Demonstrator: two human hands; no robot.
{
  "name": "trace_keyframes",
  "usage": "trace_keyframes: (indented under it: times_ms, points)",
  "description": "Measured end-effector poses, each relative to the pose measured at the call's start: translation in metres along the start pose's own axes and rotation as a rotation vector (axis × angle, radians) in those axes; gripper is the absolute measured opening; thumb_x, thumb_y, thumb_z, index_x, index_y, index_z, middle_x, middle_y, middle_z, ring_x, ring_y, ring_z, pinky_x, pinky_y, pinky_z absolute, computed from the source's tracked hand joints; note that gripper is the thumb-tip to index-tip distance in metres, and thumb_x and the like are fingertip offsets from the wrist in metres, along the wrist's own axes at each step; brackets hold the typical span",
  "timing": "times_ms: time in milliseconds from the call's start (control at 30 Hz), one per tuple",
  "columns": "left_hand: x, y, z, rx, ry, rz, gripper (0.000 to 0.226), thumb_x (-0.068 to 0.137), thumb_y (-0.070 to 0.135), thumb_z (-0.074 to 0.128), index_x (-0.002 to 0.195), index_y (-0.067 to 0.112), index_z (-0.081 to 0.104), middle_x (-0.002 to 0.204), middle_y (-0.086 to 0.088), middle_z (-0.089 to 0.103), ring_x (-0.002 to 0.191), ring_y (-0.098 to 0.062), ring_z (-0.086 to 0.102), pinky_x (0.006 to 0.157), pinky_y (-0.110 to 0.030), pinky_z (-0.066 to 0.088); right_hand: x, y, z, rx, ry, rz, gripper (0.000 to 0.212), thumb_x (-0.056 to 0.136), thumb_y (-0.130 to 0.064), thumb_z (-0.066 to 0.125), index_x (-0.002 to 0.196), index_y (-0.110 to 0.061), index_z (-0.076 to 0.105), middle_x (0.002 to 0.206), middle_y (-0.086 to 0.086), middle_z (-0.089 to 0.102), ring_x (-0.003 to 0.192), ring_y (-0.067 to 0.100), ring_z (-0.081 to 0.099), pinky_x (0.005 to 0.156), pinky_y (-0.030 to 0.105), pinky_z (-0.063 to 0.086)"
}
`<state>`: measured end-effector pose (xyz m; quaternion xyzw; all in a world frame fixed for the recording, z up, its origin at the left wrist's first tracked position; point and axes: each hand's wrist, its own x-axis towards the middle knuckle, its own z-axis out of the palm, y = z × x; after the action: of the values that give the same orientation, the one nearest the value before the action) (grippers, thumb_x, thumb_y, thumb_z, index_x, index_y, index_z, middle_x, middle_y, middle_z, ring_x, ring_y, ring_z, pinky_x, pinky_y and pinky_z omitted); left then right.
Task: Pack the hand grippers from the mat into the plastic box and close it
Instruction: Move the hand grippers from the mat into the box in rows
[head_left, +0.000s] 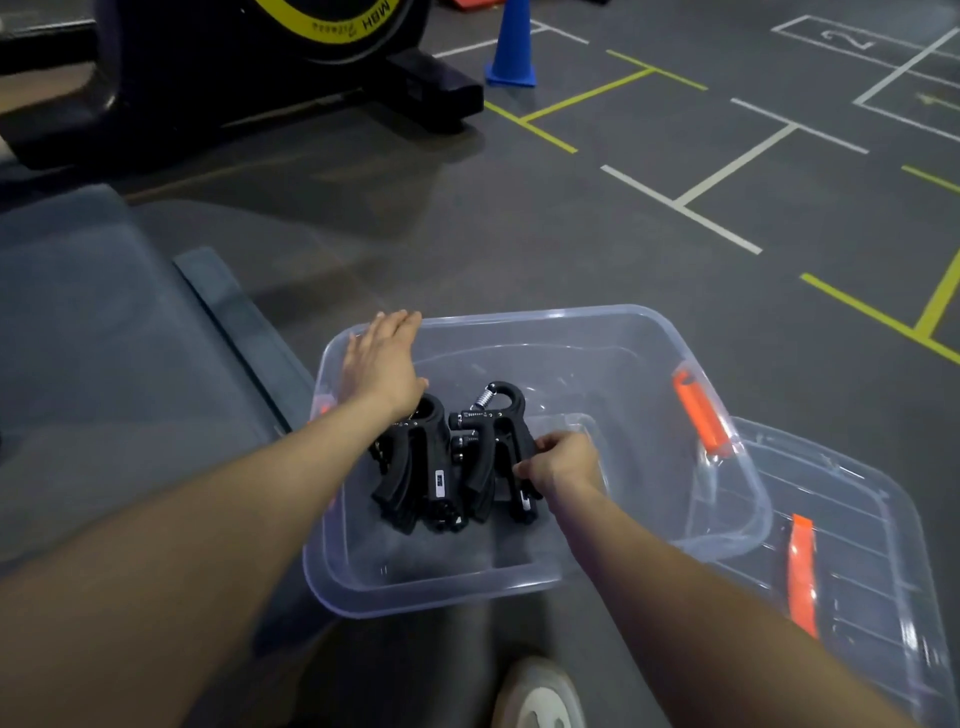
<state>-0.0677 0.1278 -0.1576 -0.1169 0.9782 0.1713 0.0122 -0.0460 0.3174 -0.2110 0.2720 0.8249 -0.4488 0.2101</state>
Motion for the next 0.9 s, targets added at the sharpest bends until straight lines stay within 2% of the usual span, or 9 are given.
trace_keyframes:
  times_ms: [100,167,300,500,667,800,900]
  points:
    - [-0.001,0.001,0.0,-0.002,0.088,0.014,0.071,0.078,0.018,0.068,0.141,0.022,0.036,0.145,-0.001,0.037,0.136,-0.025,0.032,0.118,-0.037,0.02,0.003,0.005,0.002,-0.01,0.017,0.013,0.031,0.06,-0.005,0.079,0.057,-0.018,0.052,0.087,0.009,0.072,0.086,0.031,0.07,0.081,0.042,0.058]
    - [-0.004,0.003,-0.001,-0.007,0.146,0.017,0.064,0.077,0.015,0.067,0.135,0.021,0.041,0.139,-0.002,0.042,0.13,-0.026,0.036,0.114,-0.035,0.024,0.001,0.01,0.002,-0.032,0.035,0.023,0.032,0.063,-0.006,0.078,0.056,-0.019,0.049,0.091,0.009,0.071,0.088,0.029,0.069,0.082,0.037,0.057]
    - [-0.012,0.005,-0.003,-0.019,0.167,0.033,0.061,0.078,0.014,0.066,0.134,0.021,0.042,0.138,-0.001,0.042,0.129,-0.025,0.036,0.109,-0.033,0.026,-0.001,0.014,0.001,-0.044,0.044,0.03,0.033,0.069,-0.006,0.074,0.058,-0.019,0.047,0.093,0.008,0.068,0.092,0.027,0.067,0.076,0.029,0.051]
    - [-0.018,0.007,-0.007,-0.039,0.152,0.034,0.063,0.079,0.013,0.066,0.136,0.02,0.041,0.14,-0.001,0.041,0.13,-0.025,0.034,0.11,-0.032,0.025,-0.001,0.017,0.008,-0.08,0.048,0.001,0.028,0.07,-0.003,0.071,0.059,-0.017,0.05,0.099,0.012,0.069,0.094,0.03,0.066,0.083,0.034,0.054]
    - [-0.016,0.007,-0.009,-0.044,0.133,0.033,0.065,0.079,0.013,0.066,0.137,0.02,0.039,0.14,-0.001,0.039,0.132,-0.025,0.032,0.112,-0.033,0.025,0.004,0.017,0.011,-0.124,0.033,-0.031,0.02,0.073,0.0,0.062,0.073,-0.019,0.062,0.1,0.014,0.071,0.094,0.03,0.066,0.086,0.035,0.055]
    - [-0.012,0.004,-0.008,-0.025,0.103,0.037,0.066,0.078,0.014,0.067,0.138,0.02,0.039,0.141,-0.002,0.038,0.132,-0.025,0.033,0.112,-0.033,0.026,0.002,0.013,0.007,-0.129,-0.013,-0.06,0.027,0.077,0.003,0.06,0.098,-0.01,0.069,0.107,0.015,0.069,0.101,0.032,0.065,0.091,0.038,0.053]
    - [-0.006,0.0,-0.01,-0.008,0.028,0.027,0.07,0.078,0.017,0.07,0.14,0.021,0.037,0.144,-0.001,0.037,0.133,-0.025,0.034,0.112,-0.033,0.027,-0.001,0.003,0.005,-0.076,-0.035,-0.127,0.037,0.078,0.009,0.062,0.112,-0.004,0.065,0.117,0.012,0.066,0.113,0.026,0.061,0.094,0.032,0.047]
